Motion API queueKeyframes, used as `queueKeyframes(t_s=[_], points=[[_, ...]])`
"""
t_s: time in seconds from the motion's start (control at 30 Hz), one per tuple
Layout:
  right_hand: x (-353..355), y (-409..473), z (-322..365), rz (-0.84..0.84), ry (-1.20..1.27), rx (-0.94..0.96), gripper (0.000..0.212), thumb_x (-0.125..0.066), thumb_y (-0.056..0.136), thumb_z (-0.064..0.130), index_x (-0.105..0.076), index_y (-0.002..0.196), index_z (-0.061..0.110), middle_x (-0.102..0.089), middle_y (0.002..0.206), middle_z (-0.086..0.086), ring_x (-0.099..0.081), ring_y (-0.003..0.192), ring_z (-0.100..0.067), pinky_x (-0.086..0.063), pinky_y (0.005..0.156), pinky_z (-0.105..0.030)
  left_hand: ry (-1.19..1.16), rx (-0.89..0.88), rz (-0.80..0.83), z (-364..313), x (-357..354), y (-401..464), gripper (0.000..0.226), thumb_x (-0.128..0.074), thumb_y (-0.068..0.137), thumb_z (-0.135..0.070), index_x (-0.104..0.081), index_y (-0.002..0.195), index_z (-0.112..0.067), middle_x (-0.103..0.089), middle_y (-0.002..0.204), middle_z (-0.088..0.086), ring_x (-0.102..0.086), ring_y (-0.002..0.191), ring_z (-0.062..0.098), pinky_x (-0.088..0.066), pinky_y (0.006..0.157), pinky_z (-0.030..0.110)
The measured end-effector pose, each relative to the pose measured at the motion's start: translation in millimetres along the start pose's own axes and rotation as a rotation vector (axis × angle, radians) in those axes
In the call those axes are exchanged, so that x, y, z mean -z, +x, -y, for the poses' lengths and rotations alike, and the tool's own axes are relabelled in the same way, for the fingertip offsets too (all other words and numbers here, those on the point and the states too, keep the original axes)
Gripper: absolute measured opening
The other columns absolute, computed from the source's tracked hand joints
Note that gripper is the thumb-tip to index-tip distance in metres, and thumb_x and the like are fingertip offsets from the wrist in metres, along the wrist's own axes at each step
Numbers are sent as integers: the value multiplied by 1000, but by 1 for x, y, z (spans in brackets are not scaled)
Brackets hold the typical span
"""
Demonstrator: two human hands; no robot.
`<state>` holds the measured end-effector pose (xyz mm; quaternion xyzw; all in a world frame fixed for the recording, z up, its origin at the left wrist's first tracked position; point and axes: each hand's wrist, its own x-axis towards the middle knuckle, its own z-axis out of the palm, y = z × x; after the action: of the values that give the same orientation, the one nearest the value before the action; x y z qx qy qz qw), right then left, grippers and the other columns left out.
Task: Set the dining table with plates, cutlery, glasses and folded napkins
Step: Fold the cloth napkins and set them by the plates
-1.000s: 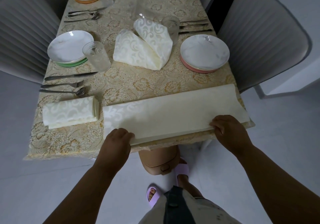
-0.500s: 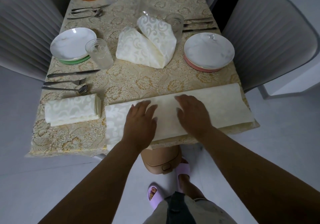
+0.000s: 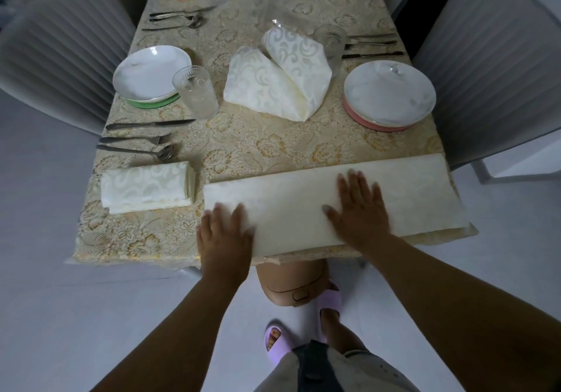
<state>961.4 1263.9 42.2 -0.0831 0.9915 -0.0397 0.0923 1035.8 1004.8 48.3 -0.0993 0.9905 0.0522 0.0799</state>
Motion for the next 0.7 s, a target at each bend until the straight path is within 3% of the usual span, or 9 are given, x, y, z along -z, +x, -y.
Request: queueKeyframes(t_s=[0.07, 0.17, 0.3, 0.47, 0.6, 0.7], points=[[-1, 1, 23, -1, 25, 31, 90, 0, 81, 68, -7, 153, 15, -4, 160, -10, -2, 148, -26, 0, 117, -49, -82, 156, -46, 2, 10, 1, 60, -32, 91, -55, -39, 137, -16, -42, 137, 21, -40, 124, 40, -35, 102, 48], [-7, -2, 59, -40, 10, 198, 78, -23, 87, 61, -37, 146, 13, -34, 152, -11, -32, 140, -30, -19, 113, -53, -236, 463, -48, -6, 31, 5, 77, -64, 82, -52, -38, 135, -4, -45, 132, 24, -42, 120, 40, -36, 98, 46], [-12, -6, 68, -67, -23, 265, 74, -16, 92, 62, -41, 144, 16, -36, 151, -10, -34, 139, -29, -15, 110, -51, -449, 673, 70, 2, 41, 22, 82, -77, 72, -50, -38, 122, 1, -54, 123, 22, -53, 114, 40, -45, 92, 46], [-11, -5, 66, -35, -12, 267, 74, -19, 90, 62, -34, 148, 18, -29, 155, -7, -26, 143, -27, -9, 111, -49, -647, 593, 207, 23, 51, 38, 52, -75, 80, -33, -61, 114, 4, -66, 110, 19, -62, 100, 35, -51, 88, 41], [-7, -4, 63, 27, 8, 264, 84, 2, 80, 68, -2, 153, 26, 5, 161, 0, 9, 147, -20, 10, 116, -44, -688, 488, 198, 15, 70, 39, 37, -72, 81, -23, -66, 107, 2, -66, 103, 19, -62, 94, 34, -52, 86, 43], [1, -1, 62, 97, 83, 259, 92, 13, 72, 73, -1, 152, 30, 7, 160, 5, 13, 146, -15, 11, 117, -41, -816, 343, 176, -9, 96, 43, 28, -71, 83, -22, -66, 103, -3, -66, 99, 13, -62, 88, 31, -53, 80, 40]])
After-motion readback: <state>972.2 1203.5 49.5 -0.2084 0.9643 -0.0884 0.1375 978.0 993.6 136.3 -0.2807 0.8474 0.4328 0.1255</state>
